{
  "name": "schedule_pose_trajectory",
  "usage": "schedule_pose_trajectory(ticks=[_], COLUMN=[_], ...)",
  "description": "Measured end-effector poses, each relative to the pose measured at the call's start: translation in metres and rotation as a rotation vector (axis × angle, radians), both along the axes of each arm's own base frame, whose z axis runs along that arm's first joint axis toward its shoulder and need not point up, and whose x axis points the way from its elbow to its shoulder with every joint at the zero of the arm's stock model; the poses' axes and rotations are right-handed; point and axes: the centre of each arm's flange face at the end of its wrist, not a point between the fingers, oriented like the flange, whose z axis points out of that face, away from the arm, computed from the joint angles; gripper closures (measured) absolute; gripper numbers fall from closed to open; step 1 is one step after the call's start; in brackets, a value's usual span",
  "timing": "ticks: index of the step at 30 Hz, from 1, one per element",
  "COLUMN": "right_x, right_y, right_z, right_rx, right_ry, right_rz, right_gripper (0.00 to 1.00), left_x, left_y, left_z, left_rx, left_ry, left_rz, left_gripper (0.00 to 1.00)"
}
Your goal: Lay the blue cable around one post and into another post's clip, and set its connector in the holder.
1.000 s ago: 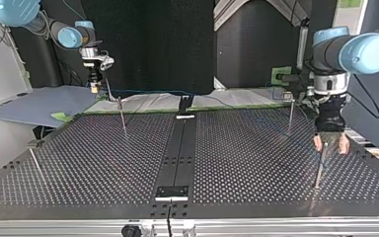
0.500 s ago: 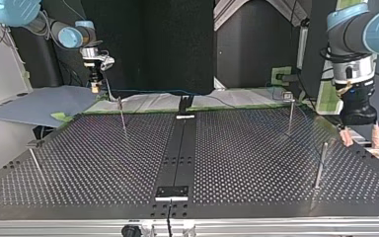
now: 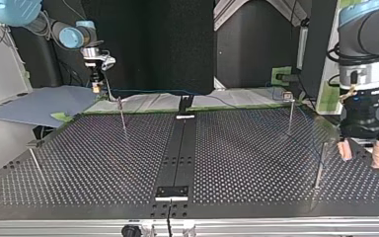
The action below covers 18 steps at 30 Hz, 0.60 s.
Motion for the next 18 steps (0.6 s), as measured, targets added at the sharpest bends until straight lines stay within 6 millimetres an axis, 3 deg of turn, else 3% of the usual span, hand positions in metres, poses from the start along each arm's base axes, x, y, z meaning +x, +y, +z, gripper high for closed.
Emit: schedule_pose_trajectory(ticks=[11, 18], right_x=[0.003, 0.003], right_y=[0.001, 0.001], right_z=[0.0, 0.0], right_rx=[0.003, 0.003], right_ry=[-0.006, -0.006], right_rz=[0.004, 0.004], right_gripper=[1.0, 1.0], left_x=[-0.009, -0.015], left_y=[0.004, 0.004], left_z=[0.042, 0.044], left_rx=[0.088, 0.143], left_ry=[0.007, 0.072], left_rz=[0.088, 0.115], left_gripper=[0.0, 0.0])
